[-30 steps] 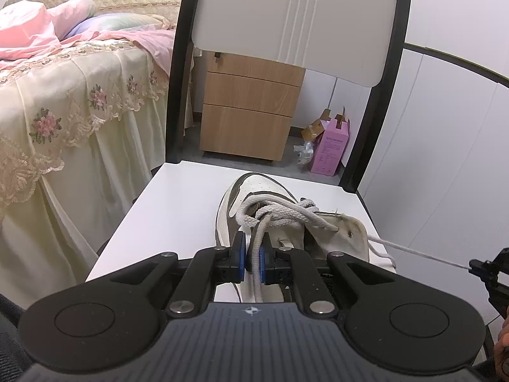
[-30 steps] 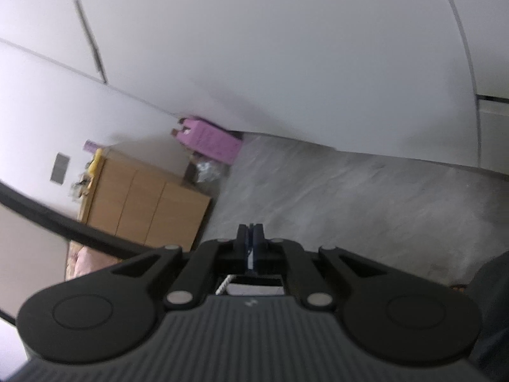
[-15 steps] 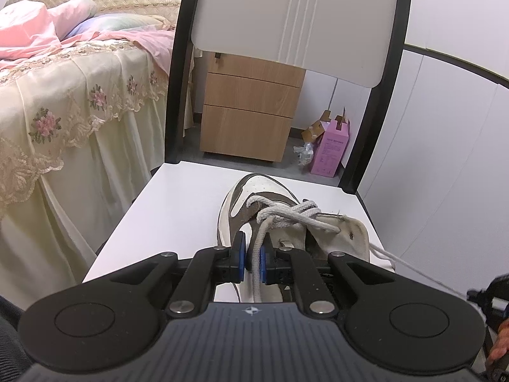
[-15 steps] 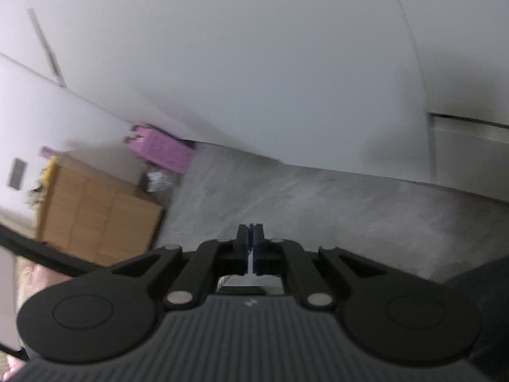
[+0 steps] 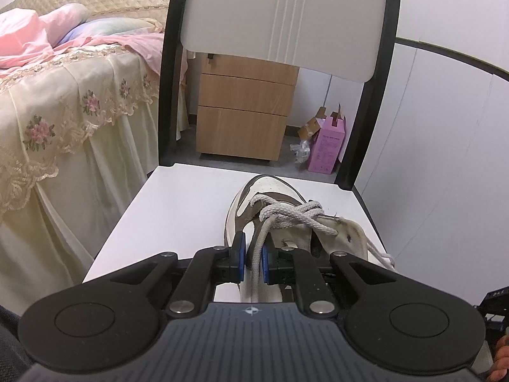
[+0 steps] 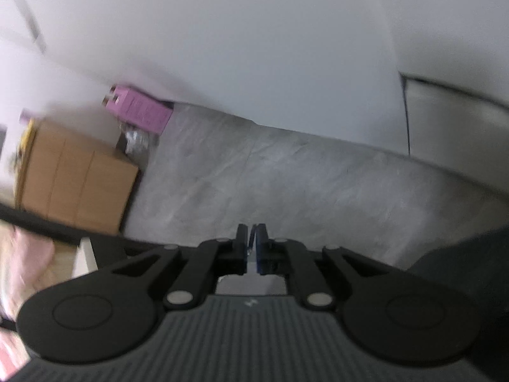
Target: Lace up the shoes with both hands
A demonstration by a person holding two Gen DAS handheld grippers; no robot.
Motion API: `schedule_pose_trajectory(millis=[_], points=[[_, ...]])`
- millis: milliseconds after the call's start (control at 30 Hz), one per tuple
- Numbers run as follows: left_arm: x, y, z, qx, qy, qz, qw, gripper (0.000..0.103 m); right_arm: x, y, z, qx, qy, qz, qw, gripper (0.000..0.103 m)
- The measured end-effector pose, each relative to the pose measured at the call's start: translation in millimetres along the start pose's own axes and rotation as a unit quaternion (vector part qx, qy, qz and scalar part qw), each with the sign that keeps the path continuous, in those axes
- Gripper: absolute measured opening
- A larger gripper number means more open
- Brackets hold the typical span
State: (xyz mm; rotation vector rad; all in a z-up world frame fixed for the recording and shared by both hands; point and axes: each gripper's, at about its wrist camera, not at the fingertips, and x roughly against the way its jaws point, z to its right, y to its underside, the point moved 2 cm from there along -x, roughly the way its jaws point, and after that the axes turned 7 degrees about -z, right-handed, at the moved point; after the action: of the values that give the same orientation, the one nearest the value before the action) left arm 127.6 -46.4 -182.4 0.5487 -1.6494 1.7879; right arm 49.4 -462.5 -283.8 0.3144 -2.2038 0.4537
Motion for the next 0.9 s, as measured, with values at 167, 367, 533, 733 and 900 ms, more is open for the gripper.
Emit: schedule_pose_trajectory(millis=[167,367,533,733,900], points=[[0.4,-0.8,-2.4,0.001,0.002,-0.005,1.0000,0.016,13.8,6.4,-15.1,0.030,-0.014,0.021,0.999,0.038],[3.9,-2.3,-2.7,-0.011,0.013,-0.006,0.9998,0.017,27.0,5.5,-29.6,0.017,-0.099,0.033,0.994,0.038],[3.5,-1.4,-6.9,-0.022,0.029,-0.007,0.9993,0.017,19.4,29.9,-86.4,0.065,-0.178,-0.016,0.982,0.038],[-6.8,-0.6,-11.6,-0.036,0.052,-0.001,0.9980,0.017,-9.0,71.0,-137.0,0.051,-0.251,-0.118,0.959,0.044],[-11.4,-1.5,-13.5,-0.046,0.062,0.000,0.9970,0.017,-31.6,94.3,-159.2,0.017,-0.273,-0.177,0.945,0.046]])
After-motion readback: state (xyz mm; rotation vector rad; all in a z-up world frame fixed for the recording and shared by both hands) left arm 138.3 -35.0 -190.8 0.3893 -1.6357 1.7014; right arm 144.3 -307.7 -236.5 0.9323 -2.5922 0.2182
